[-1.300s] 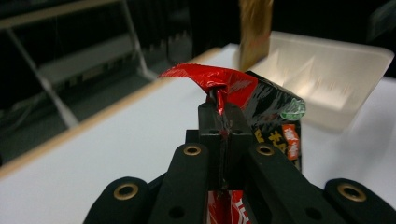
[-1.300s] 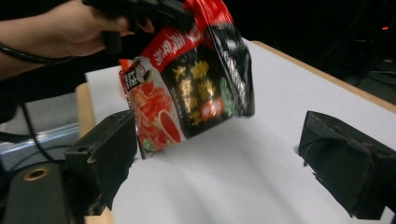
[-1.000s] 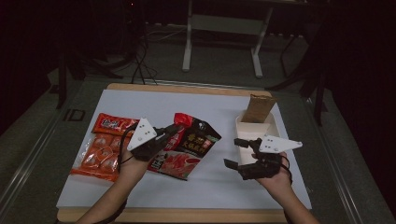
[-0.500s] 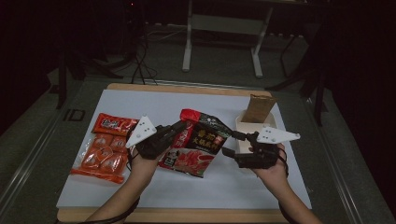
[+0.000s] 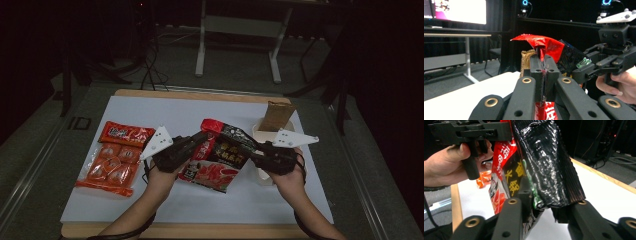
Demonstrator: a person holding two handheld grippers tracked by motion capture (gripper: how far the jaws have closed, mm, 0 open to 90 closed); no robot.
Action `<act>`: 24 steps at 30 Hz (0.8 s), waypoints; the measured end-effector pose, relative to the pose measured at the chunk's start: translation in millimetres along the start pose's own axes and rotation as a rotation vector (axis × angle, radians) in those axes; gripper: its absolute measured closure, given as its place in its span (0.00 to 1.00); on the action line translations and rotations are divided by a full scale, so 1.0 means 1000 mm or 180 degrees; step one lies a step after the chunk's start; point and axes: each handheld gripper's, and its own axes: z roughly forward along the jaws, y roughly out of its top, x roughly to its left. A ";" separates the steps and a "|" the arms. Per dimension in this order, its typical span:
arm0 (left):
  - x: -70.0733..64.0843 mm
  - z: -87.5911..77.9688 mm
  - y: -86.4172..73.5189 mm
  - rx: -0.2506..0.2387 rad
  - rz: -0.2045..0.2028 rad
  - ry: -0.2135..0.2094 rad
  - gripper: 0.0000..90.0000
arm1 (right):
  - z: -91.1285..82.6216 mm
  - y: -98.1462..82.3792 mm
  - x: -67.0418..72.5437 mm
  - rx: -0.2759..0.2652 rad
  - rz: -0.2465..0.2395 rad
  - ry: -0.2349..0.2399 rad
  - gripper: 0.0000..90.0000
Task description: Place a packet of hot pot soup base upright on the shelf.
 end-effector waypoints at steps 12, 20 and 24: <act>0.008 0.001 -0.012 0.0138 -0.0027 -0.0214 0.94 | -0.007 0.004 0.003 0.0072 -0.0085 -0.0113 0.88; 0.009 0.002 -0.007 0.0155 -0.0055 -0.0208 0.84 | -0.012 0.013 0.004 0.0013 -0.0087 -0.0120 0.89; 0.010 -0.001 -0.007 0.0189 -0.0096 -0.0101 0.59 | -0.015 0.019 0.005 -0.0043 -0.0127 -0.0136 0.89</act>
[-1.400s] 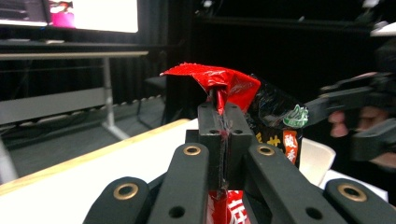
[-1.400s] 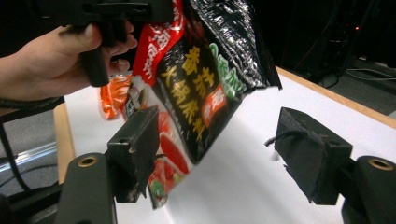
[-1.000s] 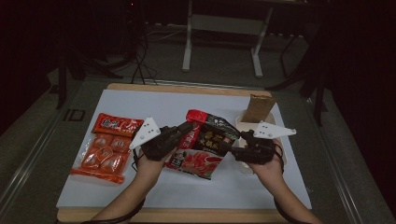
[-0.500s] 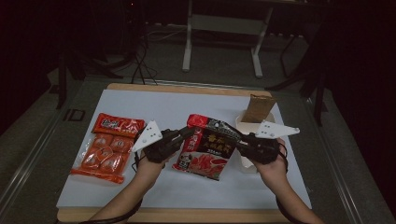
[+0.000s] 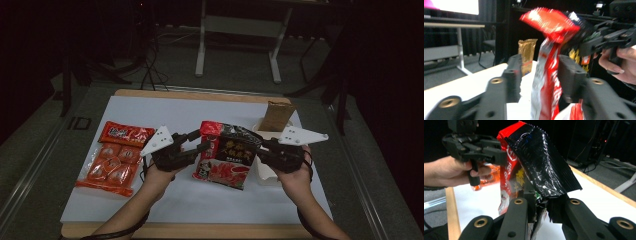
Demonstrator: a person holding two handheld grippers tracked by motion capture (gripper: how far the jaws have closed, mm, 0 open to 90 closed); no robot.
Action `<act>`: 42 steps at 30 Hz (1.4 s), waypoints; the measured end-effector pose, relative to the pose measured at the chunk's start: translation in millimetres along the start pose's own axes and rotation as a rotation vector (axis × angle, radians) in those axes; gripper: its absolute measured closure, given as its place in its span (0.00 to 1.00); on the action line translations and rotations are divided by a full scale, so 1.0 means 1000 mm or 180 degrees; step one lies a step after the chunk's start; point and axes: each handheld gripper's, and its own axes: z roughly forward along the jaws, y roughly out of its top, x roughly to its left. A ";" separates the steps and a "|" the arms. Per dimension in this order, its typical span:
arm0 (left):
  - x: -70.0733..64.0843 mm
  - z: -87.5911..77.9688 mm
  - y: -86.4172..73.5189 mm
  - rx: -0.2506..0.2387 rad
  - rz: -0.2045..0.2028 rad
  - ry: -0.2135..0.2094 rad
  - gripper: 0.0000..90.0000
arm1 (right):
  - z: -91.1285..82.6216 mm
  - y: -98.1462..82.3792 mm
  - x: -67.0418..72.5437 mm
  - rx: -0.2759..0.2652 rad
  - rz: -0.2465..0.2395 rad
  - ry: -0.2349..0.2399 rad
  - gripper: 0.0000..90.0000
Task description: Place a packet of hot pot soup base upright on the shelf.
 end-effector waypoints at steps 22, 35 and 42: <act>-0.006 -0.037 -0.025 0.0570 0.0112 0.0416 0.02 | -0.053 0.032 -0.041 -0.0232 -0.0077 -0.0603 0.88; -0.002 -0.056 -0.060 0.0678 0.0032 0.0638 0.02 | -0.068 0.028 -0.071 -0.0154 0.0006 -0.1039 0.88; -0.004 -0.058 -0.073 0.0695 0.0127 0.0695 0.02 | -0.072 0.027 -0.090 -0.0073 0.0027 -0.1231 0.88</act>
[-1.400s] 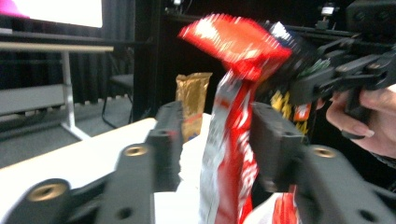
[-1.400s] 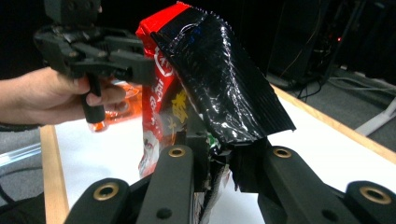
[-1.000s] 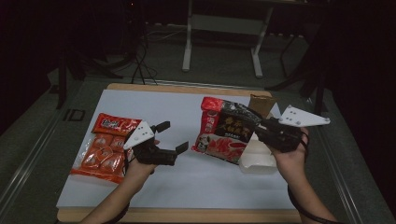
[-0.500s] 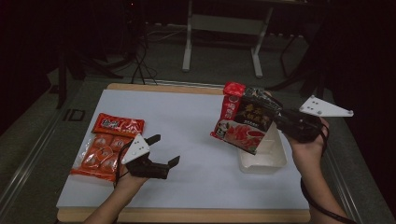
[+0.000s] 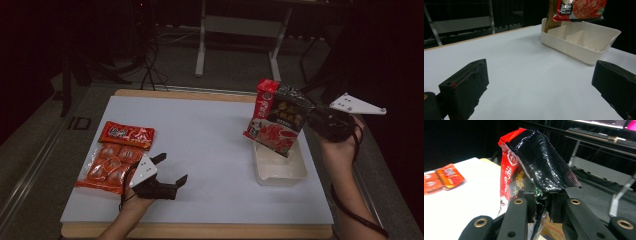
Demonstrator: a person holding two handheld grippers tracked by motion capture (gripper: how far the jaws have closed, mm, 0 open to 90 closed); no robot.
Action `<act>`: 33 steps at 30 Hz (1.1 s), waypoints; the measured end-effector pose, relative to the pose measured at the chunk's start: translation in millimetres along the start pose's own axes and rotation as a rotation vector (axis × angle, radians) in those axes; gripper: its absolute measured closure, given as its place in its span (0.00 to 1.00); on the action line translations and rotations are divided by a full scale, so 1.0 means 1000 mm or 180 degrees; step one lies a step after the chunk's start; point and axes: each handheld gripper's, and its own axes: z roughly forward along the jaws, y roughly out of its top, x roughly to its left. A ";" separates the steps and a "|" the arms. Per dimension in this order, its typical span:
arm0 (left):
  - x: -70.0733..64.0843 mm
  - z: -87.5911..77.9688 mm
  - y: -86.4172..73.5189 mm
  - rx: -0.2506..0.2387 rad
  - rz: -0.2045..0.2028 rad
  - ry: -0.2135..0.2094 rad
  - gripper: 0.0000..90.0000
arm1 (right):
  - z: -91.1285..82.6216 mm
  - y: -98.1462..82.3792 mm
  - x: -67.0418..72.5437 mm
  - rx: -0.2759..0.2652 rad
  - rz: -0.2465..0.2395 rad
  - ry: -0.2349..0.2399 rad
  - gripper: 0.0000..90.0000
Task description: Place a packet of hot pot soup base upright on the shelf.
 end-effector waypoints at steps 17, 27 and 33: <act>0.000 0.003 -0.009 -0.0007 -0.0007 0.0023 0.02 | 0.020 -0.019 -0.041 0.0174 -0.0025 -0.0160 0.88; 0.002 0.002 -0.009 -0.0047 -0.0029 0.0020 0.02 | 0.031 -0.035 -0.055 0.0177 -0.0032 -0.0116 0.88; 0.003 0.001 -0.009 -0.0058 -0.0056 0.0018 0.02 | 0.038 -0.046 -0.055 0.0213 -0.0098 -0.0068 0.88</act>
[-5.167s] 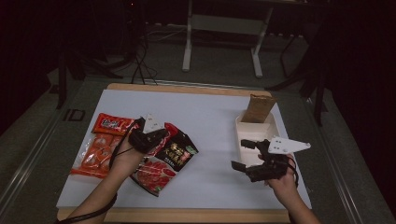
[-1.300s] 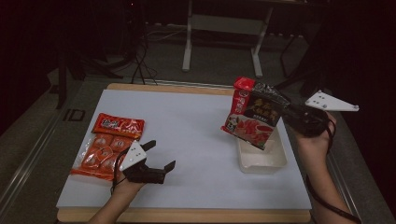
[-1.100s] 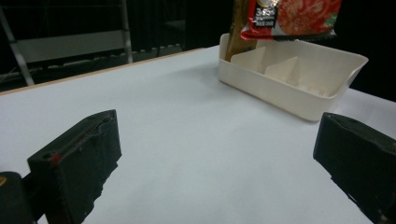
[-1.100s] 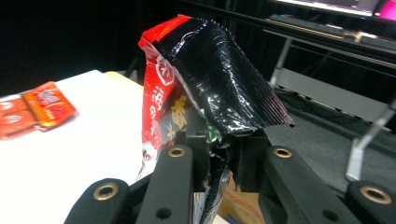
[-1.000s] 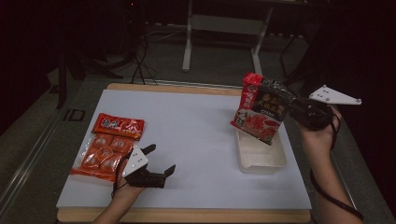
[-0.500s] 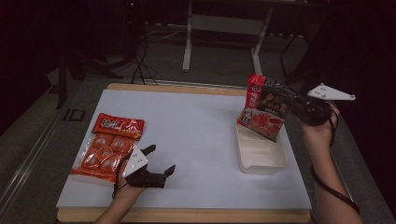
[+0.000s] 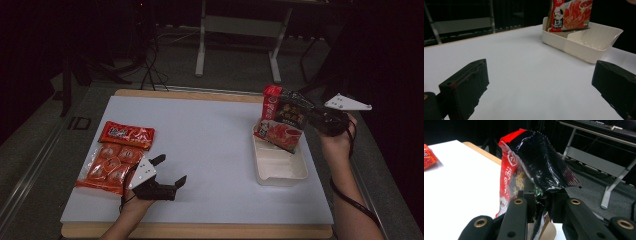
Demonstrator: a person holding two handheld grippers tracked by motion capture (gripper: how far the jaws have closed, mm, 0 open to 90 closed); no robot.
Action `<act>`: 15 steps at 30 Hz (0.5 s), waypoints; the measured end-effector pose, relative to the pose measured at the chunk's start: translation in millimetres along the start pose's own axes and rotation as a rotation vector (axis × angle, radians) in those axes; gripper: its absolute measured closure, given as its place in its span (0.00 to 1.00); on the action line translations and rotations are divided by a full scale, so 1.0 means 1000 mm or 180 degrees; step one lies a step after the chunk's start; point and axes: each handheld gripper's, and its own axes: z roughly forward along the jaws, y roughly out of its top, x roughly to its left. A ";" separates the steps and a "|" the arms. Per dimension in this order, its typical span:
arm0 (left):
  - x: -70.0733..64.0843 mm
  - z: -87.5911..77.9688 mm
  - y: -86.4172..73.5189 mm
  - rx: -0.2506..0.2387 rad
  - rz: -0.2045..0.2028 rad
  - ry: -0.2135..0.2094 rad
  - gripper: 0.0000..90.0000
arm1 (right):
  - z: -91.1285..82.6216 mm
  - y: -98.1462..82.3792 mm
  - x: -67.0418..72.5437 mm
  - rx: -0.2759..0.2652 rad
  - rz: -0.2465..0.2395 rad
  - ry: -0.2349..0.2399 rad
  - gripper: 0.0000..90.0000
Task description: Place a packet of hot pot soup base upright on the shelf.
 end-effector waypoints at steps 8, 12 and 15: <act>-0.001 0.001 -0.002 0.0004 -0.0034 -0.0024 0.02 | 0.003 -0.003 0.002 0.0026 -0.0093 0.0013 0.88; -0.001 0.000 -0.001 -0.0010 -0.0054 -0.0034 0.02 | 0.002 -0.002 0.000 0.0036 -0.0107 -0.0034 0.88; 0.000 0.000 -0.001 -0.0012 -0.0052 -0.0036 0.02 | 0.001 -0.002 -0.002 0.0029 -0.0108 -0.0073 0.88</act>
